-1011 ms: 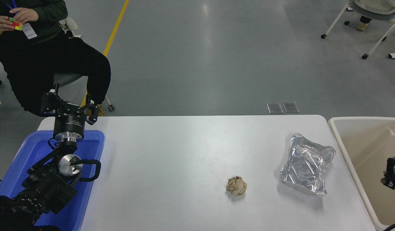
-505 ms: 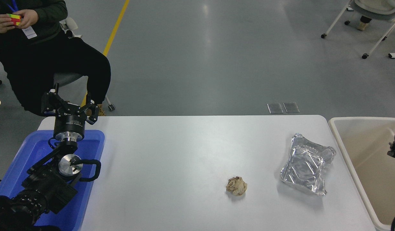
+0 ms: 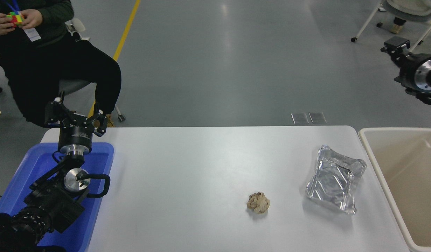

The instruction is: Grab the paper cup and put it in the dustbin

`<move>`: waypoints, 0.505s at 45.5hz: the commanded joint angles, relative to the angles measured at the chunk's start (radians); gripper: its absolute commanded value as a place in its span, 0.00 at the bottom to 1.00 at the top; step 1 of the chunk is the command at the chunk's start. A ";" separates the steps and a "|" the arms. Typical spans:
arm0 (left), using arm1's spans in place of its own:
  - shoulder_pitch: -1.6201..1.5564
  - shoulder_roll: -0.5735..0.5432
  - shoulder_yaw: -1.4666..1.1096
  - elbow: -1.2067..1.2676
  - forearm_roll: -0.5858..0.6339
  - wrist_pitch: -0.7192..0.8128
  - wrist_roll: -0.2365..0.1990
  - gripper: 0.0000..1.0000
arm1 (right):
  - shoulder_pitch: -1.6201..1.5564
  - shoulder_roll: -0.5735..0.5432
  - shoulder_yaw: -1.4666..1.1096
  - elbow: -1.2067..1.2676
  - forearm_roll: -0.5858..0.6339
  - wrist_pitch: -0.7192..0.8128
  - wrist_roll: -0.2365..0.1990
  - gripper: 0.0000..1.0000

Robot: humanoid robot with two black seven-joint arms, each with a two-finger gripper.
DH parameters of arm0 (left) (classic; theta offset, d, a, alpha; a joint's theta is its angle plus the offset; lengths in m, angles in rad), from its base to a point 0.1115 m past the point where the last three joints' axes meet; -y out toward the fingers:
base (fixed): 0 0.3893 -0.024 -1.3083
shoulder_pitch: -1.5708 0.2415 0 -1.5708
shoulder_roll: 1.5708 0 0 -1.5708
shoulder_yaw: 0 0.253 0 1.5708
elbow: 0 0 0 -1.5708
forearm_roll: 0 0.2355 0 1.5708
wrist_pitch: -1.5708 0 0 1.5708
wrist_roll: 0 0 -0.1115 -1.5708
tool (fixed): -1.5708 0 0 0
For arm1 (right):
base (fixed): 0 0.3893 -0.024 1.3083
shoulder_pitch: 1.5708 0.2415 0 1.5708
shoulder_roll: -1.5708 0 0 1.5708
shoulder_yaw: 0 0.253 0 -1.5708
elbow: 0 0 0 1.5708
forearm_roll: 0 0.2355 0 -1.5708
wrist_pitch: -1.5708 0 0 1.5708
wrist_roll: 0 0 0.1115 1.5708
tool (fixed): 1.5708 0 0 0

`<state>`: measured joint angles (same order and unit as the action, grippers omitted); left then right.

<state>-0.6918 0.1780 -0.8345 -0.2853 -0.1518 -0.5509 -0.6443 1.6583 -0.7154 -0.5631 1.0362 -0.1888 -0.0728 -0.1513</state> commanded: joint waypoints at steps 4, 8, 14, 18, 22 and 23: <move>0.000 0.000 0.002 0.000 0.000 0.000 0.000 0.99 | 0.397 0.077 -0.458 0.341 -0.026 0.013 0.035 1.00; 0.000 0.000 0.000 0.000 0.000 0.000 0.000 0.99 | 0.497 0.132 -0.553 0.459 -0.026 0.013 0.038 1.00; 0.000 0.000 0.002 0.000 0.000 0.000 0.000 0.99 | 0.544 0.204 -0.581 0.590 -0.029 0.021 0.047 1.00; 0.000 0.000 0.002 0.000 0.000 0.000 0.000 0.99 | 0.583 0.278 -0.595 0.642 -0.029 0.071 0.049 1.00; 0.000 0.000 0.002 0.000 0.000 0.000 0.000 0.99 | 0.614 0.342 -0.618 0.653 -0.029 0.159 0.050 1.00; 0.000 0.000 0.002 0.000 0.000 0.000 0.000 0.99 | 0.620 0.355 -0.618 0.653 -0.027 0.180 0.050 1.00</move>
<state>-0.6918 0.1779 -0.8334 -0.2854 -0.1518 -0.5510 -0.6443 2.1498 -0.5130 -1.0801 1.5507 -0.2143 -0.0237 -0.1100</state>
